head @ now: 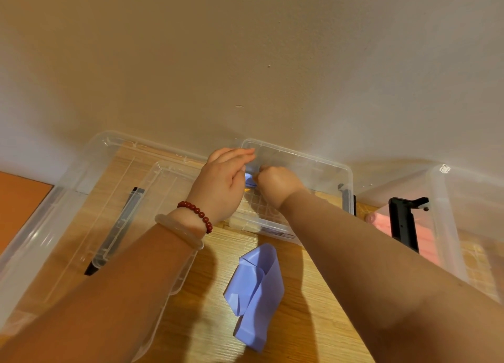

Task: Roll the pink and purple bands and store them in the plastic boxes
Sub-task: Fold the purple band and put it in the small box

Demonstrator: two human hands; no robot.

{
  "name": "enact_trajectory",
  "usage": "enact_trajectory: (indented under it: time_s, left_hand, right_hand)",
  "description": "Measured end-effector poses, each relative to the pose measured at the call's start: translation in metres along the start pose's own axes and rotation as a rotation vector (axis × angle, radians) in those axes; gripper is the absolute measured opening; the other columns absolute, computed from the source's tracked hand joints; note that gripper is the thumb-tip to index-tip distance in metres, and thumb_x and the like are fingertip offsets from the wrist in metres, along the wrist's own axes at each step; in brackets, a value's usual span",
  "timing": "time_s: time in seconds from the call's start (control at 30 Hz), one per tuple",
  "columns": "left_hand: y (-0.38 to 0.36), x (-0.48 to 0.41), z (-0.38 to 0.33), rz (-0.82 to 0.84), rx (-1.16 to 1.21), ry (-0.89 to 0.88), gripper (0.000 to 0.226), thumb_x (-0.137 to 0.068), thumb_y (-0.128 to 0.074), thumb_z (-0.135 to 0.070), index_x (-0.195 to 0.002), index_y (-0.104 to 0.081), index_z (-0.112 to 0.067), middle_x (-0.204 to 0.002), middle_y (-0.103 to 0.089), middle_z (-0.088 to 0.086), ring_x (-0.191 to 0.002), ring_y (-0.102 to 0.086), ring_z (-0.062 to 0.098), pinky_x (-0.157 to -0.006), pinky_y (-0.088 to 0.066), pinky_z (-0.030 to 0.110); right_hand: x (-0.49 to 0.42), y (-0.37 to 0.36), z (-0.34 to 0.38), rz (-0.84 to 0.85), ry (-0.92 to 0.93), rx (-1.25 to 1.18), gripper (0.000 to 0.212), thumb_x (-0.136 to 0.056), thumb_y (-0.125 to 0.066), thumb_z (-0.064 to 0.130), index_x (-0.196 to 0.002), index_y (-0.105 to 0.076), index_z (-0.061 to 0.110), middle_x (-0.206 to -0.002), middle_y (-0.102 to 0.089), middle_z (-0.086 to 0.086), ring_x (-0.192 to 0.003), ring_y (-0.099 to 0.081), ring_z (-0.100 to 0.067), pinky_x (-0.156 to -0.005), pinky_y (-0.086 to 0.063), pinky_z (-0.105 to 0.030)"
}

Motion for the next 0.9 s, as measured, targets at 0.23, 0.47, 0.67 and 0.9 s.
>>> enact_trajectory:
  time_s: [0.23,0.47,0.67,0.9]
  left_hand:
    - [-0.0006,0.0003,-0.0007,-0.008,-0.023,-0.015,0.043,-0.092,-0.038,-0.009,-0.129,-0.06,-0.011,-0.134,-0.057,-0.002,-0.123,-0.032,0.002,-0.102,-0.013,-0.003]
    - [0.0,0.0001,-0.0008,-0.011,-0.03,-0.013,0.041,-0.094,-0.04,-0.003,-0.129,-0.06,-0.011,-0.135,-0.056,-0.001,-0.124,-0.033,0.002,-0.102,-0.013,-0.003]
    - [-0.0011,-0.0003,0.0,-0.005,-0.036,-0.002,0.04,-0.095,-0.042,0.0,-0.13,-0.059,-0.012,-0.135,-0.056,-0.003,-0.126,-0.034,0.005,-0.102,-0.013,-0.003]
    - [-0.001,0.0,-0.0006,-0.003,-0.032,-0.008,0.041,-0.095,-0.042,0.0,-0.131,-0.058,-0.012,-0.136,-0.055,-0.003,-0.125,-0.031,0.002,-0.101,-0.013,-0.003]
  right_hand:
    - [0.001,0.0052,0.0056,-0.034,0.049,0.076,0.028,-0.102,-0.039,0.01,-0.121,-0.059,0.005,-0.123,-0.056,-0.014,-0.105,-0.06,-0.033,-0.072,-0.033,-0.033]
    - [-0.0029,-0.0002,0.0032,-0.038,0.04,0.088,0.028,-0.1,-0.043,0.005,-0.122,-0.059,0.005,-0.123,-0.055,-0.012,-0.103,-0.061,-0.033,-0.071,-0.035,-0.032]
    - [-0.0039,-0.001,0.0029,-0.054,0.062,0.072,0.027,-0.103,-0.041,0.013,-0.118,-0.061,0.005,-0.121,-0.056,-0.014,-0.101,-0.06,-0.034,-0.071,-0.033,-0.033]
    - [-0.0035,-0.0014,0.0002,-0.074,0.063,0.058,0.025,-0.103,-0.043,0.017,-0.113,-0.063,0.006,-0.118,-0.056,-0.012,-0.1,-0.06,-0.033,-0.071,-0.033,-0.032]
Point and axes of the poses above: each hand's wrist, its own x-axis away from the middle knuckle, its own y-axis out of the back of the hand, z = x × y, the point moved 7 cm from there along -x, towards the middle knuckle
